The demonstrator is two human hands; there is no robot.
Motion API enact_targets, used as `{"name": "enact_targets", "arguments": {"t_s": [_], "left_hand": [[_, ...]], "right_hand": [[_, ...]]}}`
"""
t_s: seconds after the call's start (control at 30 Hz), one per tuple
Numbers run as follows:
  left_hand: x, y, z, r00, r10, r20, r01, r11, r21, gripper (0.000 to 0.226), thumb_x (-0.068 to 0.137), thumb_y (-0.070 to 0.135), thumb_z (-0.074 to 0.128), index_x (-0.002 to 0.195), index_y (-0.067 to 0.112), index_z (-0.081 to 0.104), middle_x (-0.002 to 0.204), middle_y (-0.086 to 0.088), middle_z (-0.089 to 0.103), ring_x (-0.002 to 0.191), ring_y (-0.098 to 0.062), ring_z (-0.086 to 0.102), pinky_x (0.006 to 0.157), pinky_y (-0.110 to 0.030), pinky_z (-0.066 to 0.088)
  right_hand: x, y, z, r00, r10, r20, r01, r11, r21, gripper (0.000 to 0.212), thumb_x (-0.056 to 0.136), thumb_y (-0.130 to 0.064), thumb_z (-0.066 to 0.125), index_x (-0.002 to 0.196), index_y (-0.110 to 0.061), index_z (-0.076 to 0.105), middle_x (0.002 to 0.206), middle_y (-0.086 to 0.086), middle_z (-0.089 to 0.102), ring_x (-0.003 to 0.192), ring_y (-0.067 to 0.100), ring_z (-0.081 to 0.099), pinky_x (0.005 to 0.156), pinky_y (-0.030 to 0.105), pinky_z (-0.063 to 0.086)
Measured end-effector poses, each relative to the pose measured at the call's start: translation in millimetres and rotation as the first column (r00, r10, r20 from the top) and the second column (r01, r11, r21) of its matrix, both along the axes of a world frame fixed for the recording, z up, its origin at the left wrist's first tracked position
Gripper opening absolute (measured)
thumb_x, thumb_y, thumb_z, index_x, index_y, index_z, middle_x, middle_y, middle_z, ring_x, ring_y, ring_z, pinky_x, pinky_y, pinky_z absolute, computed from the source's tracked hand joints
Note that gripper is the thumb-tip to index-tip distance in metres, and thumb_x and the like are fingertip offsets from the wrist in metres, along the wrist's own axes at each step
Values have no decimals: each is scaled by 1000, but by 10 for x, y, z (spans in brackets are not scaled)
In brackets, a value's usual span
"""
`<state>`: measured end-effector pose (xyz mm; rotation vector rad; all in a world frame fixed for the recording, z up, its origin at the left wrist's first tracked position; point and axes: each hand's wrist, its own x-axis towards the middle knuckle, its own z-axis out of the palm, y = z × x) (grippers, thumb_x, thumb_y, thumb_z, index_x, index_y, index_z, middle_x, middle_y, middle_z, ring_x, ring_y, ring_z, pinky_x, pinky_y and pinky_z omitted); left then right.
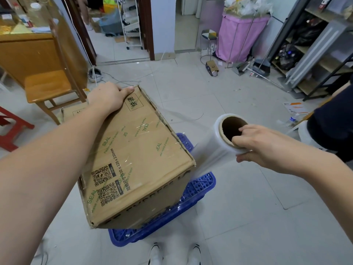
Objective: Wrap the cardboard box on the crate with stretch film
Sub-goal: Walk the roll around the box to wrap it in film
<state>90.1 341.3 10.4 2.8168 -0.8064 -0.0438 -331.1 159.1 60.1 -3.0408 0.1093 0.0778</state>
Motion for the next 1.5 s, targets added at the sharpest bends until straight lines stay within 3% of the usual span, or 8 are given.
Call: {"name": "enact_targets", "arguments": {"t_s": [0.1, 0.33, 0.53, 0.7, 0.87, 1.0, 1.27, 1.5], "left_hand": [[-36, -21, 7, 1000, 18, -1, -18, 1000, 2, 85, 82, 94, 29, 86, 21, 73, 83, -9, 68, 80, -34, 64, 69, -42, 56], [-115, -50, 60, 1000, 26, -7, -26, 1000, -1, 87, 80, 96, 28, 99, 27, 76, 85, -6, 69, 80, -33, 65, 75, -46, 58], [-170, 17, 77, 1000, 10, 20, -10, 999, -37, 83, 84, 93, 30, 114, 31, 77, 89, -4, 71, 85, -31, 65, 77, -46, 59], [-230, 13, 107, 999, 5, 37, -4, 999, -39, 79, 87, 89, 30, 118, 33, 75, 91, -6, 70, 86, -32, 64, 77, -46, 58], [-204, 0, 81, 999, 10, 42, -8, 998, -56, 71, 90, 86, 34, 118, 35, 74, 85, -3, 65, 84, -30, 59, 72, -41, 53], [-182, -15, 63, 998, 29, 50, -27, 998, -53, 70, 91, 84, 36, 114, 31, 76, 87, -4, 66, 82, -30, 58, 70, -41, 53], [-231, -156, 62, 992, 120, 49, -118, 992, -46, 75, 89, 85, 39, 102, 22, 78, 84, -7, 69, 81, -33, 65, 76, -46, 58], [-180, -130, 18, 975, 216, 49, -214, 976, -40, 82, 85, 90, 36, 93, 17, 72, 89, -11, 70, 82, -36, 65, 76, -48, 58]], "right_hand": [[-72, -51, 76, 1000, 12, -24, -12, 1000, -18, 47, 80, -35, 78, 73, -27, 32, 72, -8, 40, 74, 14, 37, 64, 32, 38], [262, -82, -57, 978, 143, -153, -152, 987, -46, 45, 83, -32, 72, 79, -31, 28, 72, -10, 42, 79, 15, 40, 70, 42, 47], [542, -75, -275, 968, 68, -242, -63, 998, 27, 36, 85, -35, 69, 78, -25, 36, 75, -5, 48, 78, 21, 50, 67, 43, 47], [659, -3, -343, 981, 83, -173, -94, 994, -57, 35, 90, -52, 57, 82, -25, 36, 74, -5, 49, 76, 21, 51, 67, 41, 49], [791, 116, -595, 996, -19, 91, 41, 968, -247, 69, 66, -85, 53, 69, -19, 33, 50, -6, 36, 56, 24, 46, 50, 29, 36], [776, 50, -665, 973, -58, 224, 98, 980, -172, 69, 60, -65, 77, 60, -18, 26, 44, -5, 24, 41, 22, 33, 45, 22, 28], [469, -227, -455, 951, -31, 309, 85, 983, -162, 62, 62, -63, 70, 57, -18, 28, 41, 1, 32, 40, 27, 41, 44, 21, 26], [163, -183, -510, 967, 224, 119, -192, 953, -236, 59, 61, -57, 76, 57, -17, 33, 39, 1, 40, 39, 26, 40, 49, 24, 22]]}}
